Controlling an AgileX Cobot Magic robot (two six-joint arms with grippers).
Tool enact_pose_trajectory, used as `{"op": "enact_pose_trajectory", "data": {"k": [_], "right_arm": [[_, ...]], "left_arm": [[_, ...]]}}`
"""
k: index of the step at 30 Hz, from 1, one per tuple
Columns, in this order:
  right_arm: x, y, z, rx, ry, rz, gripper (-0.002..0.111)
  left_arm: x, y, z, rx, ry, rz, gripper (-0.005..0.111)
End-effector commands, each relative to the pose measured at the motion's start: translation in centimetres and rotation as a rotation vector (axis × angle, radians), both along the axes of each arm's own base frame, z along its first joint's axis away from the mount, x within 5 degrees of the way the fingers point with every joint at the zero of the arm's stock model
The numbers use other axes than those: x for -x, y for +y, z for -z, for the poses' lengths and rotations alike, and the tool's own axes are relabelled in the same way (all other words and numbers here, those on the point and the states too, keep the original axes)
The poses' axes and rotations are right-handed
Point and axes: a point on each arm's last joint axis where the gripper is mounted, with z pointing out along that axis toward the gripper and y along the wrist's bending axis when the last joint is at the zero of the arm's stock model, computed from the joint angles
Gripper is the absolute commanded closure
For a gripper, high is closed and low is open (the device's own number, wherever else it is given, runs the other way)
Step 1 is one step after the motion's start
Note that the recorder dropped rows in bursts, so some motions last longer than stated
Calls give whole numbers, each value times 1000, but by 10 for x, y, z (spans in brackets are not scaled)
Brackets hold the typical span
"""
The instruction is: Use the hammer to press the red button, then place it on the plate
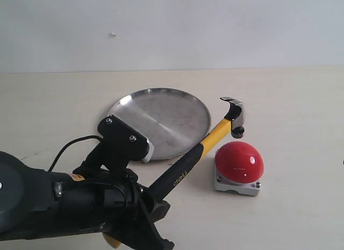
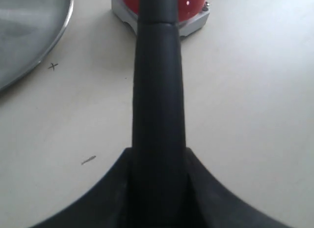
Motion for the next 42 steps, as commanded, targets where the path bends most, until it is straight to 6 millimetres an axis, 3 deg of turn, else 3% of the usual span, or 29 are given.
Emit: {"op": "enact_pose_trajectory", "data": {"k": [1, 7, 9, 14, 18, 21, 26, 30, 34, 36, 38, 42], "right_arm": [[0, 0, 0, -2, -8, -6, 108], [0, 0, 0, -3, -6, -5, 108], [0, 0, 0, -3, -6, -5, 108], [0, 0, 0, -3, -6, -5, 108], [0, 0, 0, -3, -6, -5, 108], [0, 0, 0, -3, -6, -5, 108], [0, 0, 0, -3, -6, -5, 108], [0, 0, 0, -3, -6, -5, 108], [0, 0, 0, -4, -4, -5, 108], [0, 0, 0, -4, -4, -5, 108], [0, 0, 0, -4, -4, -5, 108], [1, 0, 0, -5, -2, -5, 108]], "left_arm": [[-2, -3, -2, 10, -9, -12, 107], [-4, -5, 0, 0, -16, -20, 107], [-4, -6, -14, 46, -35, -12, 107], [7, -3, -82, 252, -105, 61, 107], [13, 9, -110, 339, -175, 50, 107], [15, 13, -116, 360, -192, 46, 107], [9, 6, -93, 288, -159, 27, 107], [0, -2, -42, 137, -70, -9, 107], [-6, -11, 22, -16, 115, -91, 107], [-9, -17, 43, -85, 134, -73, 107], [-13, -20, 45, -91, 121, -82, 107], [-20, -18, 15, -5, 13, -139, 107]]}}
